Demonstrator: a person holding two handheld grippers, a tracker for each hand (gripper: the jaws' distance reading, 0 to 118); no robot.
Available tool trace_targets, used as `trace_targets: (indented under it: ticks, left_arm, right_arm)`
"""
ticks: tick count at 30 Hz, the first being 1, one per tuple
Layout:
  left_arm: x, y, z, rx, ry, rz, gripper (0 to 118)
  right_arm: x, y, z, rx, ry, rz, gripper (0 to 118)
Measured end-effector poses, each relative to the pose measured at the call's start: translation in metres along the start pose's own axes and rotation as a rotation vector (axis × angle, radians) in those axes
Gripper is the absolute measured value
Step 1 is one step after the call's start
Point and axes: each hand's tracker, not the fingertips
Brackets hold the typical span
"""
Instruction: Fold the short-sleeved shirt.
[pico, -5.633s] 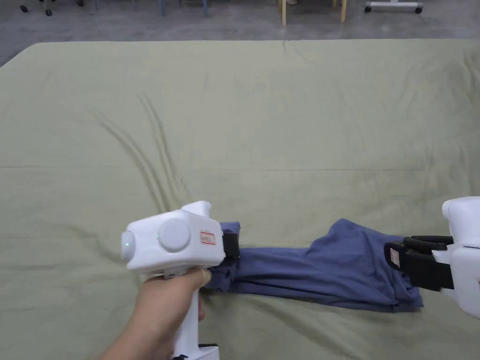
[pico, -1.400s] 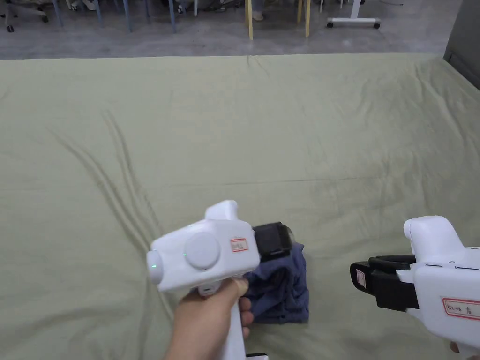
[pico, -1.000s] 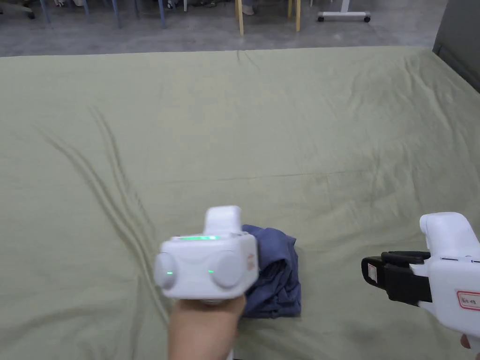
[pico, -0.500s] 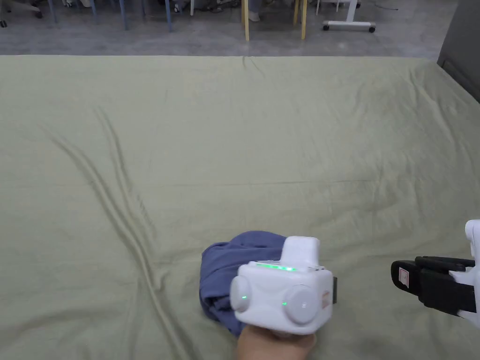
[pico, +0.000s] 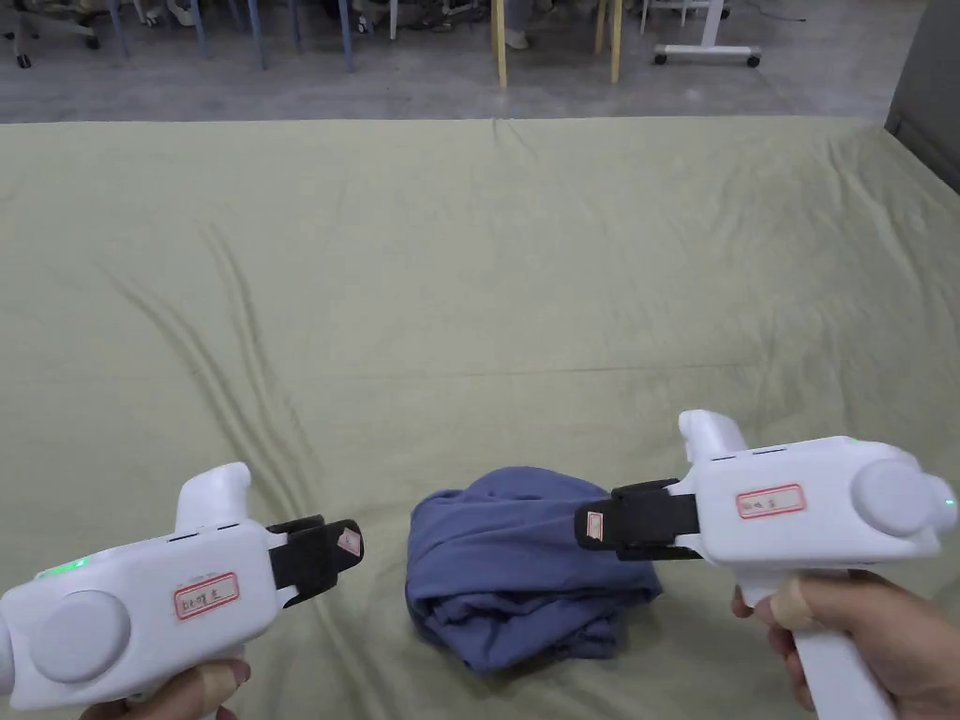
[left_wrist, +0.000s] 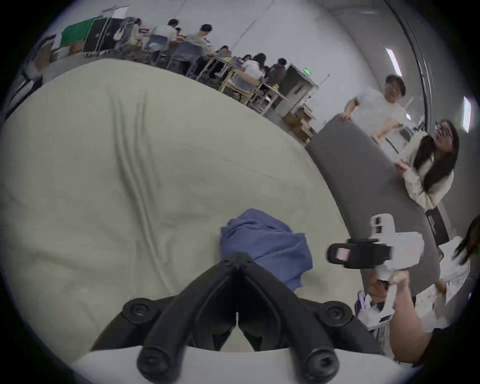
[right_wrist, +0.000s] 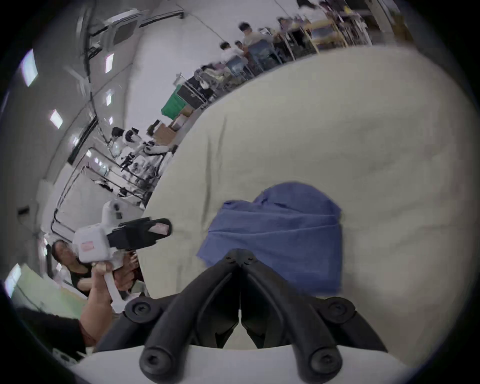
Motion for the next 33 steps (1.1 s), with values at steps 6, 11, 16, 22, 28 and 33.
trace_targets:
  ticks: [6, 11, 16, 22, 28, 33]
  left_arm:
    - [-0.020, -0.002, -0.015, -0.047, -0.120, 0.088, 0]
    - [-0.020, 0.003, -0.040, -0.076, -0.213, 0.109, 0]
    - [-0.029, 0.004, -0.079, -0.185, -0.305, 0.163, 90]
    - [-0.012, 0.004, -0.128, -0.278, -0.362, 0.183, 113]
    - [0.003, 0.011, -0.146, -0.330, -0.317, 0.102, 111]
    - [0.000, 0.011, -0.145, -0.373, -0.257, 0.147, 32]
  right_arm:
    - [0.071, -0.004, -0.041, -0.095, -0.074, -0.208, 3]
    - [0.075, 0.004, -0.038, -0.093, -0.035, -0.213, 3]
    - [0.074, 0.003, -0.037, -0.094, -0.033, -0.211, 3]
    - [0.082, -0.002, -0.036, -0.083, -0.004, -0.232, 3]
    - [0.088, -0.004, -0.034, -0.075, 0.017, -0.262, 3]
    - [0.083, -0.007, -0.035, -0.054, 0.011, -0.271, 3]
